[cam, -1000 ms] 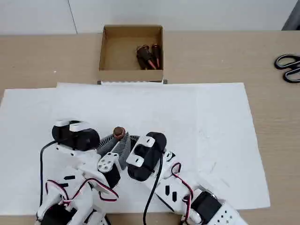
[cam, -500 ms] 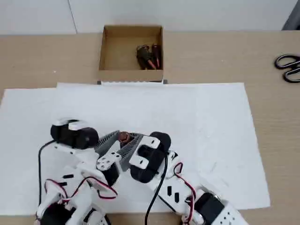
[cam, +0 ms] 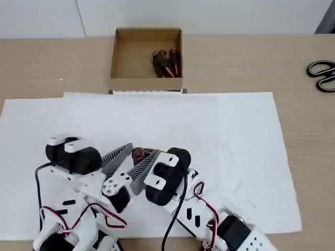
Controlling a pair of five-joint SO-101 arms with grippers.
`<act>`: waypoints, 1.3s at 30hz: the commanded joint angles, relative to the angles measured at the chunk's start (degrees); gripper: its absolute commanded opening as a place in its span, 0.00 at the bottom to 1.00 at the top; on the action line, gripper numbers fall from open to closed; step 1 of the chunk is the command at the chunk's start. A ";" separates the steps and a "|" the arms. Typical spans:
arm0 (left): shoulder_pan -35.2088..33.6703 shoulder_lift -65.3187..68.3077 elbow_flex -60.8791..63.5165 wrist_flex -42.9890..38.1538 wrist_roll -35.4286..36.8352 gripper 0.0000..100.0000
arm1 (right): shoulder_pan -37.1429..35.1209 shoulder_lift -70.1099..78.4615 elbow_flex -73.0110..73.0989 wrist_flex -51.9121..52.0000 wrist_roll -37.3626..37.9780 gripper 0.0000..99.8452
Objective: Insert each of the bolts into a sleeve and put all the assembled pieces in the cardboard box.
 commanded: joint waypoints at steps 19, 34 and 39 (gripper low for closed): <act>-21.71 0.00 -2.24 0.00 -9.23 0.00 | 3.30 -0.48 -2.20 -1.27 0.35 0.00; -28.40 0.00 19.82 -0.09 -16.09 0.01 | 14.81 0.13 3.43 -13.14 0.88 0.00; -28.48 0.00 23.52 -0.09 -16.09 0.01 | 18.51 0.22 2.81 -16.84 6.95 0.00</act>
